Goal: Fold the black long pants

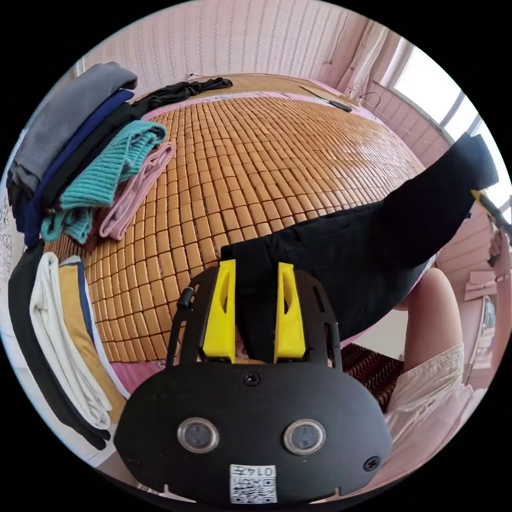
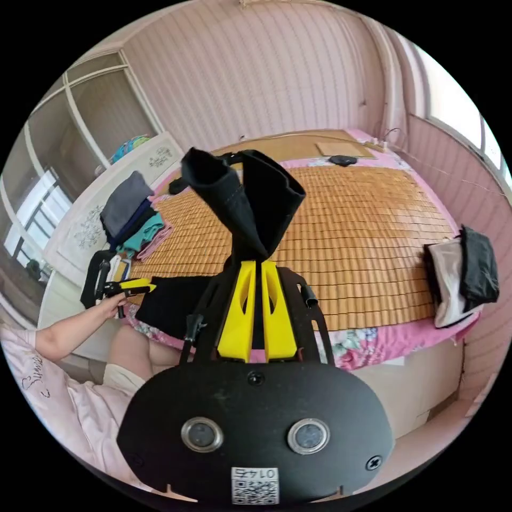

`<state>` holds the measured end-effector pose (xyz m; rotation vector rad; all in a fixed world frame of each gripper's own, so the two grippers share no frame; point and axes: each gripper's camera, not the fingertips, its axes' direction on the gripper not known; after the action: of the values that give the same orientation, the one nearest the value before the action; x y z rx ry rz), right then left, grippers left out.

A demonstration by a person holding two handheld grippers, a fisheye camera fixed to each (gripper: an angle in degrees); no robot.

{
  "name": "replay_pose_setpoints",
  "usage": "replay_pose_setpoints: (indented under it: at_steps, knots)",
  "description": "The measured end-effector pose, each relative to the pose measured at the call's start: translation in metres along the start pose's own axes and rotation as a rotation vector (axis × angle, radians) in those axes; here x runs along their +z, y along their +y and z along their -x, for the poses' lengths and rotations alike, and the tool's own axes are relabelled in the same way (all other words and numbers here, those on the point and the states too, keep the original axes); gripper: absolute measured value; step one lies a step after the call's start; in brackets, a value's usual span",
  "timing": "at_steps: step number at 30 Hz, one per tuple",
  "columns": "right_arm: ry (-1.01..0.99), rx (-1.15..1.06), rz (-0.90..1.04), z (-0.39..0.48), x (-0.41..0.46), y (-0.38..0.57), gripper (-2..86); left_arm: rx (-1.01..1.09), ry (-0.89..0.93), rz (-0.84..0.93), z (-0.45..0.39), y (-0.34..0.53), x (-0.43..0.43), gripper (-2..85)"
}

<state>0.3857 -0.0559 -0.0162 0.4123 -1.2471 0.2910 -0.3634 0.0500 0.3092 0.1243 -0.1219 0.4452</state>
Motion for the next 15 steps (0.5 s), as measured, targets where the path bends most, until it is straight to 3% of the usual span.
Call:
replay_pose_setpoints:
  at_steps: [2, 5, 9, 12, 15]
  knots:
    - [0.219, 0.081, -0.077, -0.035, -0.04, 0.001, 1.6, 0.047, -0.054, 0.053, -0.011, -0.007, 0.013, 9.4]
    - [0.34, 0.169, -0.093, -0.055, -0.068, -0.001, 2.2, 0.149, -0.082, 0.039, -0.027, -0.005, 0.011, 3.4]
    - [0.282, -0.024, -0.185, -0.01, -0.07, 0.001, 3.6, 0.179, -0.026, -0.119, -0.034, 0.026, -0.036, -0.6]
    - [0.115, -0.197, -0.086, 0.044, -0.022, -0.006, 6.8, 0.245, 0.122, -0.222, -0.04, 0.073, -0.088, -0.9]
    - [-0.069, -0.434, 0.091, 0.119, 0.049, -0.011, 8.1, 0.222, 0.238, -0.2, -0.041, 0.124, -0.109, -1.0]
